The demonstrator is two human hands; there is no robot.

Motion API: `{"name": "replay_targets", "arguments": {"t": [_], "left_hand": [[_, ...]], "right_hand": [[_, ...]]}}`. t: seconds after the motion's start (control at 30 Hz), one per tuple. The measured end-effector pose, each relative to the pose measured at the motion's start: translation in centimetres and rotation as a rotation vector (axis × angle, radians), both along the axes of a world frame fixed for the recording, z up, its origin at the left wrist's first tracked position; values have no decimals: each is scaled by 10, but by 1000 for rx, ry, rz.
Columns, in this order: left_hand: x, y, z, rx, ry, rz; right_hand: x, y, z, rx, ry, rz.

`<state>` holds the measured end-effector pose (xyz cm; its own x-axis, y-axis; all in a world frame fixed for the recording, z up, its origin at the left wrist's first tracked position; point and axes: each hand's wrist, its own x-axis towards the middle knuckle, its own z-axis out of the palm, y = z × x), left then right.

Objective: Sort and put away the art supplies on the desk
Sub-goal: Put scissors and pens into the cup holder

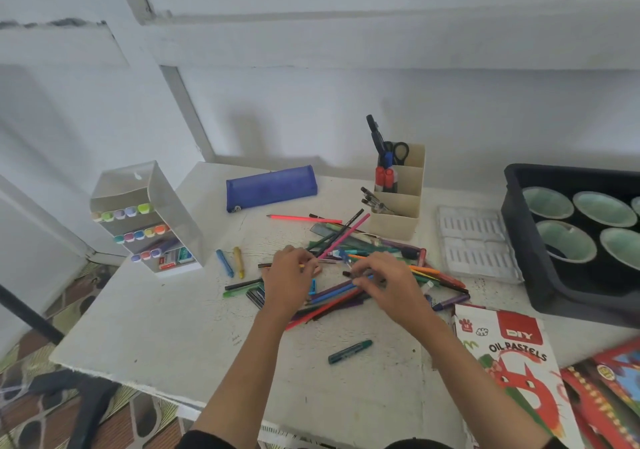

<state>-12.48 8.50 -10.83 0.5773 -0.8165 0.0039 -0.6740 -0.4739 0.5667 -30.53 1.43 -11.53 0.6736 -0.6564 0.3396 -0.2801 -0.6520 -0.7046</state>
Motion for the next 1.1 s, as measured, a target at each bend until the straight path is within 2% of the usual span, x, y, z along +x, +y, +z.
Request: {"name": "replay_targets", "arguments": {"t": [0.3,0.6,0.83,1.1], "left_hand": [[13,-6,33,-371,8,81],[-10,-42,79,-699,232,106],[-29,-80,78,-742,457,139],[-48,-118,53,-586,356,30]], "right_hand": [[-7,-14,34,252,-298,-279],[-24,-57,69,196,-524,-486],[-25,-85,76,92,-430,-520],[-13,-106,61,20,-200,-423]]}}
